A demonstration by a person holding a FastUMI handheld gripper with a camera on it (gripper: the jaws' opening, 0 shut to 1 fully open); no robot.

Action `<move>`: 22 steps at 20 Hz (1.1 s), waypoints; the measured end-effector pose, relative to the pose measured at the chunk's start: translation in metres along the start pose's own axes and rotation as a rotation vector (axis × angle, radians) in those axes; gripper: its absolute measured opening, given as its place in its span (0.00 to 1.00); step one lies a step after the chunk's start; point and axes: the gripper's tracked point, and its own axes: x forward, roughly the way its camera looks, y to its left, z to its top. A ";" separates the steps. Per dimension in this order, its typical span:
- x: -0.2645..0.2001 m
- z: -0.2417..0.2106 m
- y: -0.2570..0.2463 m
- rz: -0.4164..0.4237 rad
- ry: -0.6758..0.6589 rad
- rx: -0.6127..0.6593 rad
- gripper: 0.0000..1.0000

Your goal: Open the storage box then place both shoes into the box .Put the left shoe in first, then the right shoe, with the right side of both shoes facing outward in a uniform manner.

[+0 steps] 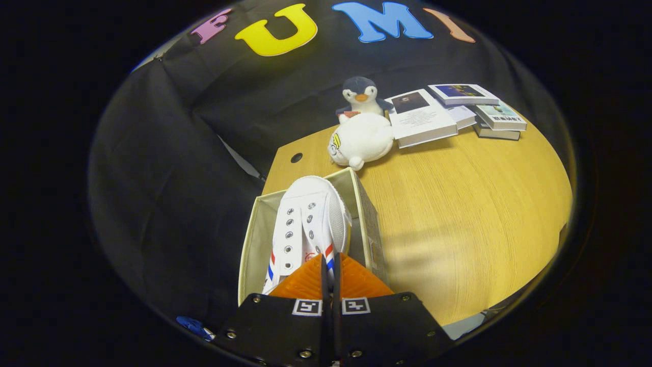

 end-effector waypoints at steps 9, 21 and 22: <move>-0.025 0.036 0.008 -0.001 -0.164 -0.150 0.98; -0.139 0.107 -0.051 -0.045 -0.435 -0.259 0.98; -0.150 0.114 -0.060 -0.060 -0.462 -0.270 0.98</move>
